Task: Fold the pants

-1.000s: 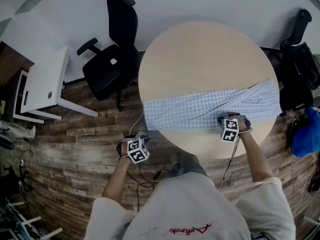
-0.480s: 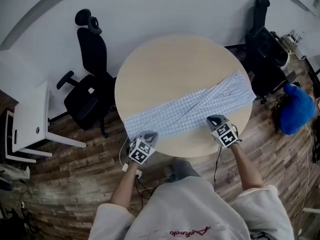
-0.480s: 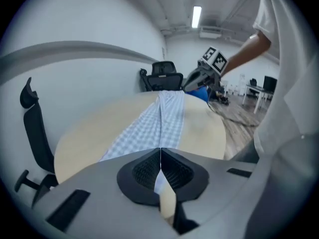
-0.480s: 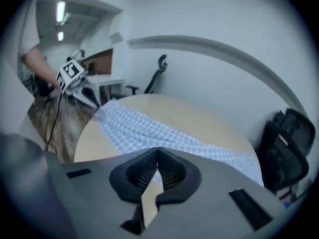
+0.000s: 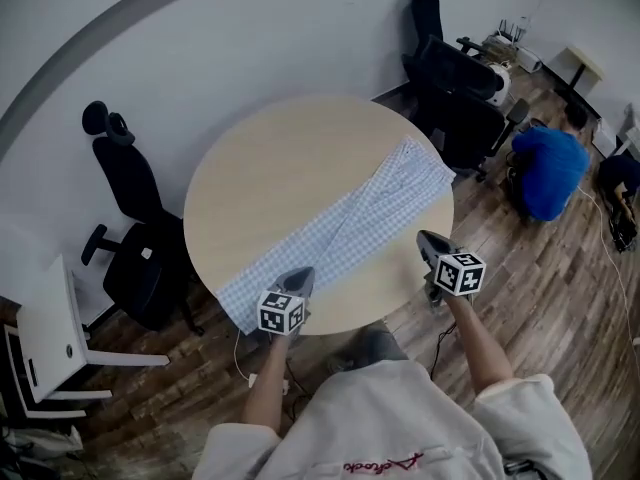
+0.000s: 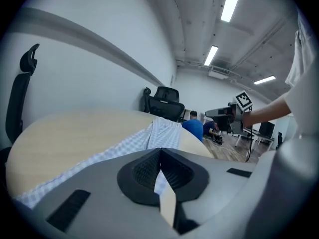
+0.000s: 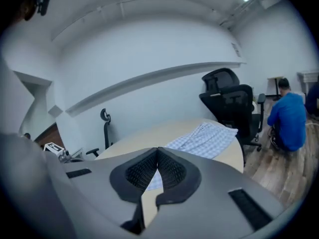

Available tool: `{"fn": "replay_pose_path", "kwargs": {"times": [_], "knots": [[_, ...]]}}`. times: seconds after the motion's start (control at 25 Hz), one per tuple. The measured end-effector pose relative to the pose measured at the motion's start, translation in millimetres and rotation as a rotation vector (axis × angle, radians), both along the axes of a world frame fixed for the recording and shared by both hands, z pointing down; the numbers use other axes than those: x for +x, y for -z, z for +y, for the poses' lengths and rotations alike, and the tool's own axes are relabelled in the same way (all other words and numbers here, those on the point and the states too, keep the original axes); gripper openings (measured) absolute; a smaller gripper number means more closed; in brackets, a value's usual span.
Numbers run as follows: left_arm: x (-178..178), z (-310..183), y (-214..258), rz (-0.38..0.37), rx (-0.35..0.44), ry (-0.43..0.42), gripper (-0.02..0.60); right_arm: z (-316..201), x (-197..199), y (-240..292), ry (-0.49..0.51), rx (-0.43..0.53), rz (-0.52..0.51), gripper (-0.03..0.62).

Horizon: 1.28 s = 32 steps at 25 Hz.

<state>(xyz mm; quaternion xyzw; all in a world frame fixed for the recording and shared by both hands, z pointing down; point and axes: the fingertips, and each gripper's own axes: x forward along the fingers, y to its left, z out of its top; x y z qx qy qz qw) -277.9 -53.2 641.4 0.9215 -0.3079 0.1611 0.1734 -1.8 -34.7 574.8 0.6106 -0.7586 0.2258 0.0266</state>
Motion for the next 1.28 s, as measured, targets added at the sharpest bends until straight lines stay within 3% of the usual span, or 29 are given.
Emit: {"fn": "replay_pose_path", "kwargs": {"times": [0.12,0.44,1.0,1.28], "knots": [[17.1,-2.2,1.7,0.038,-0.007,0.008,0.032,17.7,28.2,1.4,-0.073,0.018,-0.034,0.031],[46.3,-10.1,-13.1,-0.017,-0.018,-0.013,0.032,22.1,75.0,-7.5,-0.125,0.015,-0.048,0.030],[78.7,-57.8,-31.9,-0.099,-0.106,0.154,0.032,-89.9,155.0,-26.1,-0.011,-0.025,-0.066,0.029],[84.0,-70.8,-54.5,-0.234,-0.151,0.197,0.032,-160.5,191.4,-35.3,0.087,-0.035,-0.040,0.030]]}}
